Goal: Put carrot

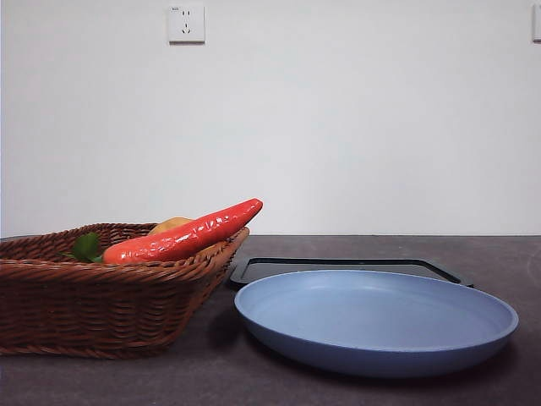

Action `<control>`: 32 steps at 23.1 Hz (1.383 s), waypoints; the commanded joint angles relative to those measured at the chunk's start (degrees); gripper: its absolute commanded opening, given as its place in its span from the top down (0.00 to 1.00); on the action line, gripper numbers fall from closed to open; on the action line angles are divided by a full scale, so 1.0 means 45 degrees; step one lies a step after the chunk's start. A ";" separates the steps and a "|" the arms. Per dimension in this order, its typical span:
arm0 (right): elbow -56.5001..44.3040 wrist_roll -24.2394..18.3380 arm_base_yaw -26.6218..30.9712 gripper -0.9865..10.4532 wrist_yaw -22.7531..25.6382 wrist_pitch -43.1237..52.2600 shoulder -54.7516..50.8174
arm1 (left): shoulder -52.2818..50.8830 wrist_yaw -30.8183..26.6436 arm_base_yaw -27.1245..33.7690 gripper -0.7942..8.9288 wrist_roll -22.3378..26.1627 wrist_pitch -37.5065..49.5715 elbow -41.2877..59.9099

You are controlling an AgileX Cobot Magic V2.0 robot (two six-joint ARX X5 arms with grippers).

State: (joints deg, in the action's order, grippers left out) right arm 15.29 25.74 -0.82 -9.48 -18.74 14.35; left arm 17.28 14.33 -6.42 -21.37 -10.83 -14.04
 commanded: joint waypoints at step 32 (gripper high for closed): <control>0.3832 -0.1851 -0.1938 0.72 -0.4211 0.0228 1.3619 | 0.7898 0.4493 -0.0918 0.63 0.3745 -0.3094 -0.5916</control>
State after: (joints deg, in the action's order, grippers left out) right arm 31.73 16.36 -9.30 -28.51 -18.09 75.09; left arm 52.49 34.28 -10.31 -4.47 -25.28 -40.01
